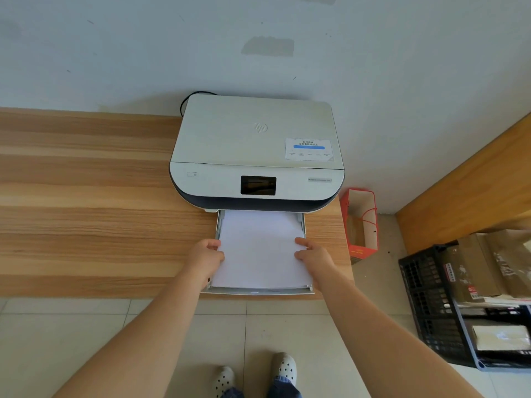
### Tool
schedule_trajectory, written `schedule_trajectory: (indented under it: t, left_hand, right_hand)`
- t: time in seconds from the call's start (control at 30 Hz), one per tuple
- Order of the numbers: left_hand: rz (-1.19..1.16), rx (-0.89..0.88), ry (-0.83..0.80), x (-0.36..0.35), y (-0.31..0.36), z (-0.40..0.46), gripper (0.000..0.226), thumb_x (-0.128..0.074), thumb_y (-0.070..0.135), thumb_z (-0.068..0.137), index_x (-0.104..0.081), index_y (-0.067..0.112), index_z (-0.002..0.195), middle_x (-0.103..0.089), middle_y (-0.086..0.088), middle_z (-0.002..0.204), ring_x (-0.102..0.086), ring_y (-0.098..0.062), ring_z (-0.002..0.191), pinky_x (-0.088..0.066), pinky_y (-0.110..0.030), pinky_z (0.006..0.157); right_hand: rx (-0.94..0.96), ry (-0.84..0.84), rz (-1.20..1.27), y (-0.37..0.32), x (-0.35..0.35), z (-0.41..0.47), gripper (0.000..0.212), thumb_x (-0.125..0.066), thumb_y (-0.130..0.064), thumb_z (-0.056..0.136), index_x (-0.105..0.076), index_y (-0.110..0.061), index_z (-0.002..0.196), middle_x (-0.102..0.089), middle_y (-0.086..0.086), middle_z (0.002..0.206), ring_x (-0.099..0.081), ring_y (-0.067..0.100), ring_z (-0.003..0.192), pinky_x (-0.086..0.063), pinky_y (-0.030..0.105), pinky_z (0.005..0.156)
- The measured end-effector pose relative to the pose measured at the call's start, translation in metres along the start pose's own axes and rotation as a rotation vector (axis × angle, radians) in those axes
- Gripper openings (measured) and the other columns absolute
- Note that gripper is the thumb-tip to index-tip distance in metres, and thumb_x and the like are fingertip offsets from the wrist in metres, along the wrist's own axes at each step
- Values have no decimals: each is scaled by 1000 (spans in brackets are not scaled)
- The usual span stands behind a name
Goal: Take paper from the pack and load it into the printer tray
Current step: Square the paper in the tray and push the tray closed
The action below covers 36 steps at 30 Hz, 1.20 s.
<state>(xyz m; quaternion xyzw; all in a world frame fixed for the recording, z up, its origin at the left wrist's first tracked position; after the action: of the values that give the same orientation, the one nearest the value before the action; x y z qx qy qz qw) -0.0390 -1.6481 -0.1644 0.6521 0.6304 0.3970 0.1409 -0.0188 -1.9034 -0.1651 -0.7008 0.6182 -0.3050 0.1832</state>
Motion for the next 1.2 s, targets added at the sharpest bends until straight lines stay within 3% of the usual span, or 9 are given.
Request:
schedule_trajectory:
  t: [0.2, 0.43, 0.53, 0.63, 0.83, 0.93, 1.07, 1.2]
  left_hand:
    - [-23, 31, 31, 1, 7, 18, 37, -59, -6, 84, -59, 14, 115, -59, -10, 115, -58, -28, 103, -52, -44, 90]
    - [7, -52, 38, 3, 13, 23, 35, -60, -5, 85, -60, 11, 116, -59, -6, 112, -56, -22, 101, -47, -33, 83]
    - [90, -112, 26, 4, 13, 18, 32, -59, 0, 87, -59, 11, 117, -59, -4, 110, -56, -20, 100, -48, -33, 83]
    - [155, -153, 36, 3, 11, 11, 28, -57, 5, 90, -60, 11, 117, -61, -2, 109, -58, -20, 99, -52, -37, 86]
    - [224, -198, 68, 3, 9, -4, 29, -54, 8, 92, -57, 9, 121, -61, -6, 122, -51, -13, 97, -39, -24, 76]
    - [205, -179, 65, 3, 10, -8, 29, -53, 8, 93, -56, 8, 122, -61, -7, 123, -52, -14, 94, -37, -17, 60]
    - [205, -156, 89, 1, 10, -12, 31, -52, 10, 92, -56, 7, 122, -60, -9, 124, -53, -17, 92, -41, -24, 66]
    - [202, -125, 103, -3, 11, -15, 30, -50, 11, 92, -56, 7, 121, -60, -8, 116, -57, -19, 78, -38, -23, 49]
  right_hand:
    - [15, 6, -20, -11, -5, 13, 43, -51, -3, 89, -59, -26, 125, -62, 6, 98, -66, 29, 87, -57, 46, 86]
    - [27, 18, -35, -13, -9, 18, 43, -50, -6, 90, -58, -26, 127, -59, 3, 101, -65, 30, 93, -57, 47, 86]
    - [73, 48, -84, -13, -7, 15, 41, -51, -9, 91, -56, -24, 130, -57, 6, 122, -63, 22, 89, -57, 41, 86]
    - [113, 105, -171, -12, -3, 8, 41, -50, -8, 92, -55, -23, 131, -51, 6, 136, -56, 15, 87, -49, 28, 75]
    - [123, 167, -327, -9, -1, -8, 37, -48, -16, 94, -55, -19, 130, -58, 2, 127, -53, 10, 76, -40, 23, 56]
    - [127, 168, -423, -10, 2, -14, 36, -46, -17, 94, -59, -19, 127, -62, 2, 124, -54, 14, 83, -39, 19, 54]
    - [115, 169, -501, -8, 4, -19, 34, -44, -20, 96, -60, -18, 126, -63, 3, 121, -53, 16, 84, -35, 17, 50]
    - [118, 196, -503, -7, 2, -20, 36, -45, -19, 93, -58, -15, 126, -62, 4, 114, -52, 7, 70, -36, 18, 47]
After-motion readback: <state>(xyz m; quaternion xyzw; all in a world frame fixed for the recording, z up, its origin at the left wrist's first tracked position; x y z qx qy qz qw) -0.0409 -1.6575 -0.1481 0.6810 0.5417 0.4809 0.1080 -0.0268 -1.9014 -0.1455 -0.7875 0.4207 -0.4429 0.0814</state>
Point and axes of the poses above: each hand's wrist, its own z-axis towards the middle knuckle, its own x-axis out of the back of the hand, y = z × x, the point moved 2 cm from there along z, towards the middle knuckle
